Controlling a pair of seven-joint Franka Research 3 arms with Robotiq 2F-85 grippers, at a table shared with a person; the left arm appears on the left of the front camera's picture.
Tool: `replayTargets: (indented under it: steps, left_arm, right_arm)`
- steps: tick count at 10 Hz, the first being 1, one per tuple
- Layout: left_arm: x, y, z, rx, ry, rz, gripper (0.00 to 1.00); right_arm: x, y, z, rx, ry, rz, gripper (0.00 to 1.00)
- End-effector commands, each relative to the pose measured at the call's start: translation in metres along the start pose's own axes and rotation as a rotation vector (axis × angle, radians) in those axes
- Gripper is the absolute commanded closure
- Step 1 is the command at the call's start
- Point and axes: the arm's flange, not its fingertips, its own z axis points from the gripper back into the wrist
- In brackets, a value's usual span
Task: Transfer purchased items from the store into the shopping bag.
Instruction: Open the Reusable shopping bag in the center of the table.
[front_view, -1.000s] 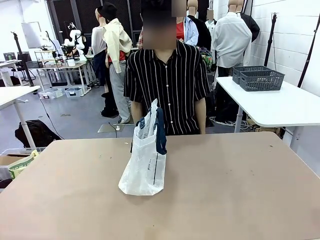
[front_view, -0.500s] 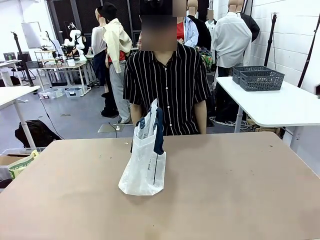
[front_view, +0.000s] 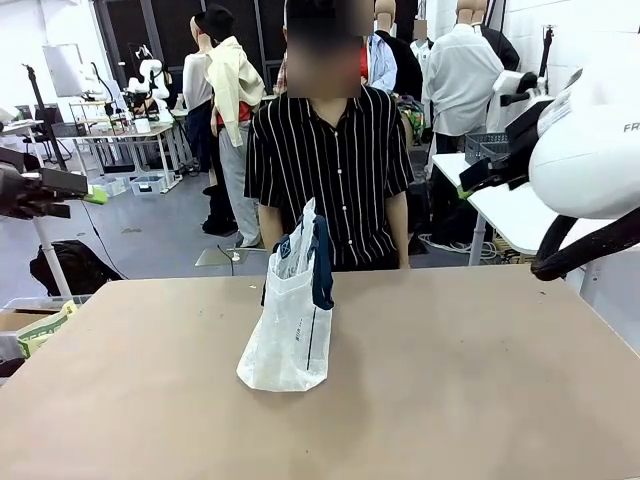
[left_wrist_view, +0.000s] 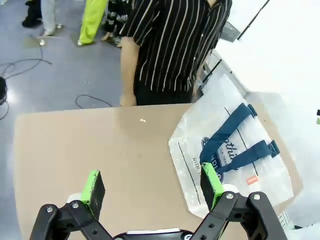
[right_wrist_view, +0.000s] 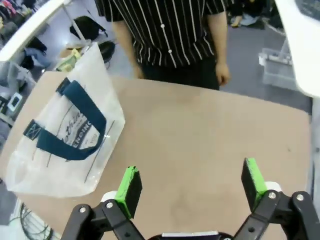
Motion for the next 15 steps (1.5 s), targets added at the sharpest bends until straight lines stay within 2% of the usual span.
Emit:
replayTargets:
  steps: [1,2,3,5,7,9,10,11,12,13,14,15]
  left_arm:
    - [0.006,0.010,0.017,0.069,-0.026,0.017,0.00]
    - [0.006,0.010,0.017,0.069,-0.026,0.017,0.00]
    - [0.002,0.004,0.005,0.019,-0.009,0.003,0.00]
    - [0.015,-0.017,-0.023,-0.110,-0.020,-0.013,0.00]
    - [0.044,-0.060,-0.080,-0.287,0.107,-0.103,0.00]
    - [0.053,-0.098,-0.133,-0.415,0.239,-0.127,0.00]
    - [0.055,-0.110,-0.160,-0.438,0.298,-0.103,0.00]
    - [0.057,-0.114,-0.185,-0.463,0.332,-0.073,0.00]
    - [0.059,-0.109,-0.184,-0.311,0.294,-0.058,0.00]
    - [0.040,-0.139,-0.140,-0.452,0.277,-0.098,0.00]
    - [0.040,-0.139,-0.140,-0.452,0.277,-0.098,0.00]
    - [0.043,-0.125,-0.168,-0.413,0.302,-0.065,0.00]
  right_arm:
    - [0.002,-0.037,0.011,-0.101,-0.042,-0.077,0.00]
    - [0.002,-0.037,0.011,-0.101,-0.042,-0.077,0.00]
    - [0.001,-0.015,0.004,-0.030,-0.011,-0.024,0.00]
    - [0.011,0.014,-0.013,0.036,0.050,-0.051,0.00]
    - [0.033,0.066,-0.035,0.145,0.111,-0.062,0.00]
    - [0.034,0.123,-0.061,0.255,0.234,-0.029,0.00]
    - [0.032,0.144,-0.079,0.300,0.310,0.014,0.00]
    - [0.030,0.155,-0.093,0.299,0.343,0.011,0.00]
    - [0.029,0.153,-0.096,0.293,0.332,0.016,0.00]
    - [0.020,0.167,-0.078,0.287,0.295,-0.010,0.00]
    - [0.020,0.167,-0.078,0.287,0.295,-0.010,0.00]
    - [0.018,0.170,-0.096,0.288,0.331,0.001,0.00]
